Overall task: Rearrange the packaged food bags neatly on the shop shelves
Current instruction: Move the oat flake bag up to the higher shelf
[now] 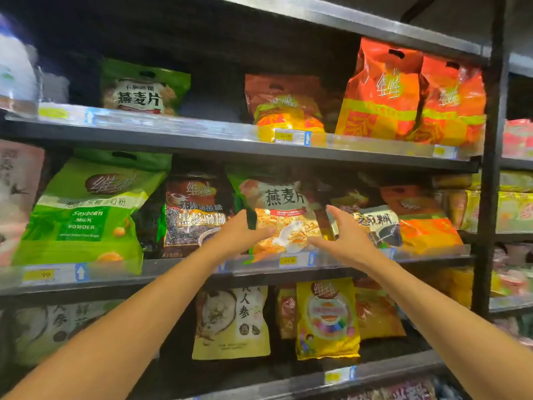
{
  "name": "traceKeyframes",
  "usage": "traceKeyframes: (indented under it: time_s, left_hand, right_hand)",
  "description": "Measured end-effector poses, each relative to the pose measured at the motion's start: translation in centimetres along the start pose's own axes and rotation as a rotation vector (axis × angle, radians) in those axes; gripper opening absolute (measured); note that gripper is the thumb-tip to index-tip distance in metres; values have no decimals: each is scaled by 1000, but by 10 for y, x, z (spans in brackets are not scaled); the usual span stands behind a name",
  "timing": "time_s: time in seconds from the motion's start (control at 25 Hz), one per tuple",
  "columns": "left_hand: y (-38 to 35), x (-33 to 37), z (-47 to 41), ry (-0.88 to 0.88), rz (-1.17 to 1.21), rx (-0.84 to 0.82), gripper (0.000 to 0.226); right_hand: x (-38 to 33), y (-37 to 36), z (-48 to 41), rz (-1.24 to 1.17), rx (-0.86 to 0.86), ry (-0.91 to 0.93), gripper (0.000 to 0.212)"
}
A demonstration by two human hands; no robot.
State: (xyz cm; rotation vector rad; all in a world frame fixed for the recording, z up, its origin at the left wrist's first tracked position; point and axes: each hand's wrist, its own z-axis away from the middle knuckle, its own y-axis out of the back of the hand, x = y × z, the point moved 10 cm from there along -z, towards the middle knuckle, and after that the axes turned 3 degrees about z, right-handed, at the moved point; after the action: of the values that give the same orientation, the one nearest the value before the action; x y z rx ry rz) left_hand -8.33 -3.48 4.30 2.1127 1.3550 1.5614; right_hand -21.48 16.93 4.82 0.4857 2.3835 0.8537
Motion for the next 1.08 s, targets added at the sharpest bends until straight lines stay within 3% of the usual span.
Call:
traceKeyframes:
  time_s: [0.2,0.32,0.48,0.6,0.8,0.92,1.08]
  left_hand:
    - [-31,-20,-45,203,95,-16,39]
    - [-44,-30,-71,197,95,-46,44]
    - [-58,-37,-82,204,139,-67,39]
    - [-60,-54,-83,274,132,-65,46]
    - [-60,-65,-83,330,186,-15,40]
    - [-57,-65,-84,345,263,-13,37]
    - [-43,-57,-86,326,325,-1,27]
  right_hand:
    - [51,-32,-56,-168,-171,-32,116]
    - [72,-60,-82,-297,-279,-68,123]
    - [86,-92,-103,-319,-408,-101,113]
    - [90,-109,-114,-321,-467,-131,104]
    - [99,-124,-131,-361,-464,-77,125]
    - [87,-107,-126,-392,-399,-78,95]
    - [76,-83,-128,-395,-319,-80,78]
